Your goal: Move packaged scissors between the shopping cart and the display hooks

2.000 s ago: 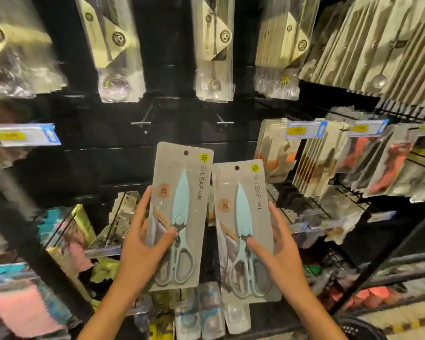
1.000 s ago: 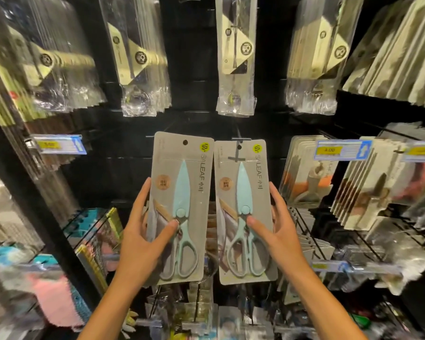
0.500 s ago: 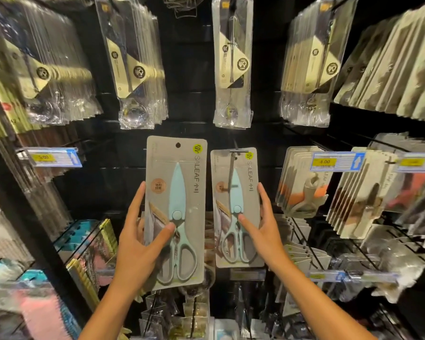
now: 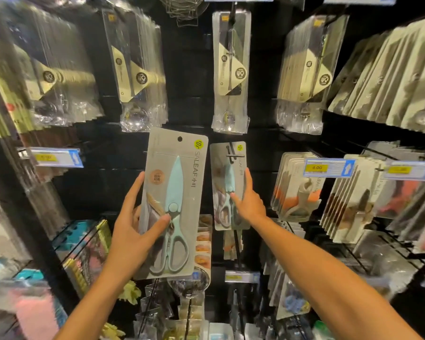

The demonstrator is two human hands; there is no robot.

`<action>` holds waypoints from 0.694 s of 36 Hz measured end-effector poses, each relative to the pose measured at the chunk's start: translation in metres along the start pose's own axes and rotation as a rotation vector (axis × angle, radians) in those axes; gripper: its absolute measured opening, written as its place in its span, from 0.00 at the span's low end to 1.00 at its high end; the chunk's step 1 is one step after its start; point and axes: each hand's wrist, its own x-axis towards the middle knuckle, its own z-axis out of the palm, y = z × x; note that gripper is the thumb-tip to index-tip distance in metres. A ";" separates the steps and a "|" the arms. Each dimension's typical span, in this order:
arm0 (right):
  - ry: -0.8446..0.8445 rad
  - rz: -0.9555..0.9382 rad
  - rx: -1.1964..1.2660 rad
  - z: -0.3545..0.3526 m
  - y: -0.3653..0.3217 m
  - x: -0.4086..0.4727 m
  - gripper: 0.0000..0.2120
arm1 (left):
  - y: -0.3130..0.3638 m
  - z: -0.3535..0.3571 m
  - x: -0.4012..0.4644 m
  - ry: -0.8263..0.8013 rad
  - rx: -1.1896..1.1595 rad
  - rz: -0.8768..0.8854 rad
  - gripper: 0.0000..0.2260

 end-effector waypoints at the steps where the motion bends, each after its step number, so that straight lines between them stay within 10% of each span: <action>1: -0.003 0.007 -0.035 -0.001 0.002 0.006 0.46 | 0.000 0.000 0.000 -0.001 0.001 -0.001 0.39; 25: -0.272 -0.168 0.658 -0.012 -0.050 -0.139 0.35 | -0.015 0.009 -0.021 -0.021 -0.030 -0.057 0.38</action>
